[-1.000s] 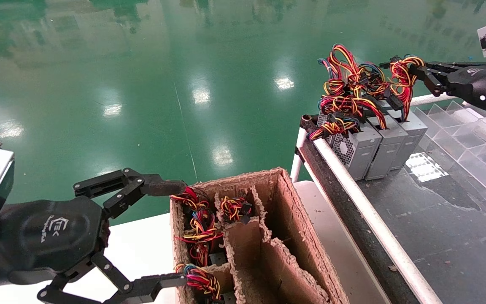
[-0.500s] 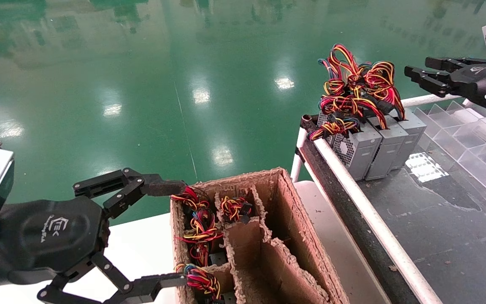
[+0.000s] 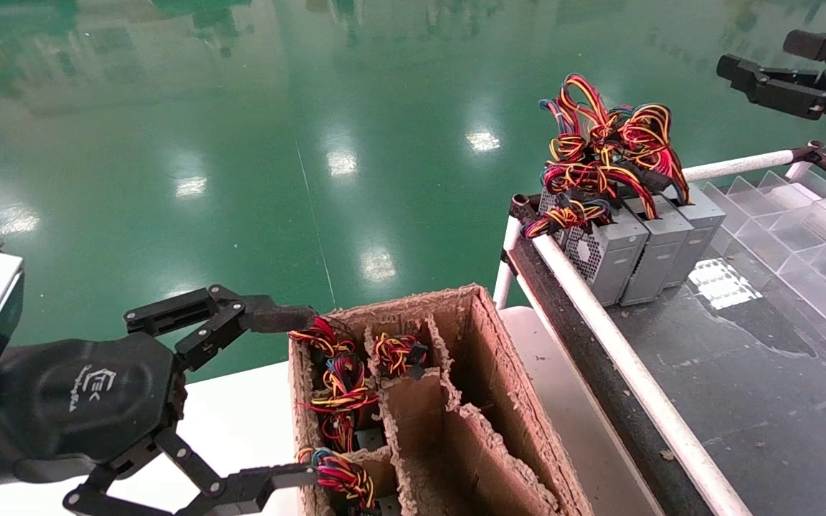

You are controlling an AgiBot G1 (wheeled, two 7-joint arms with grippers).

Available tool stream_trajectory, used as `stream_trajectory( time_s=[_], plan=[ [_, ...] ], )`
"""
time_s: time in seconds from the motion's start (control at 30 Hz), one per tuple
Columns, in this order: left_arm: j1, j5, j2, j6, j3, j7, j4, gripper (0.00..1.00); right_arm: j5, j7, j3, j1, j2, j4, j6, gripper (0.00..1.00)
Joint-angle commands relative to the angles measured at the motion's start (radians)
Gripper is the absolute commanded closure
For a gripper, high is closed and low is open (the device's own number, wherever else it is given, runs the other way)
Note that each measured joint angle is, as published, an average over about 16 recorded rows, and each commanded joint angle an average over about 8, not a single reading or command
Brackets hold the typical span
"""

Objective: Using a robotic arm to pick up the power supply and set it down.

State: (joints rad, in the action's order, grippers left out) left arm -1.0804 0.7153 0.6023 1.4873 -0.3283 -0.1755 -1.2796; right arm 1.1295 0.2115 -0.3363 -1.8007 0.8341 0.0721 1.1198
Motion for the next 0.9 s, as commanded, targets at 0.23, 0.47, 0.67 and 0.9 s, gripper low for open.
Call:
stream_trajectory(
  time_s=[0.23, 0.47, 0.67, 0.9],
  plan=[
    [0.001, 0.003, 0.002, 0.002, 0.005, -0.002, 0.0, 0.0, -0.054, -0.045, 0.011, 0.086, -0.029, 0.143, 0.052, 0.0],
    [0.001, 0.003, 0.002, 0.002, 0.005, -0.002, 0.0, 0.0, -0.102, -0.094, 0.018, 0.175, -0.056, 0.292, 0.097, 0.0],
    [0.001, 0.003, 0.002, 0.002, 0.004, -0.002, 0.0, 0.0, -0.143, -0.137, 0.023, 0.251, -0.079, 0.419, 0.135, 0.0],
    [0.001, 0.003, 0.002, 0.002, 0.004, -0.002, 0.0, 0.0, -0.191, -0.186, 0.029, 0.34, -0.106, 0.567, 0.18, 0.0]
  ],
)
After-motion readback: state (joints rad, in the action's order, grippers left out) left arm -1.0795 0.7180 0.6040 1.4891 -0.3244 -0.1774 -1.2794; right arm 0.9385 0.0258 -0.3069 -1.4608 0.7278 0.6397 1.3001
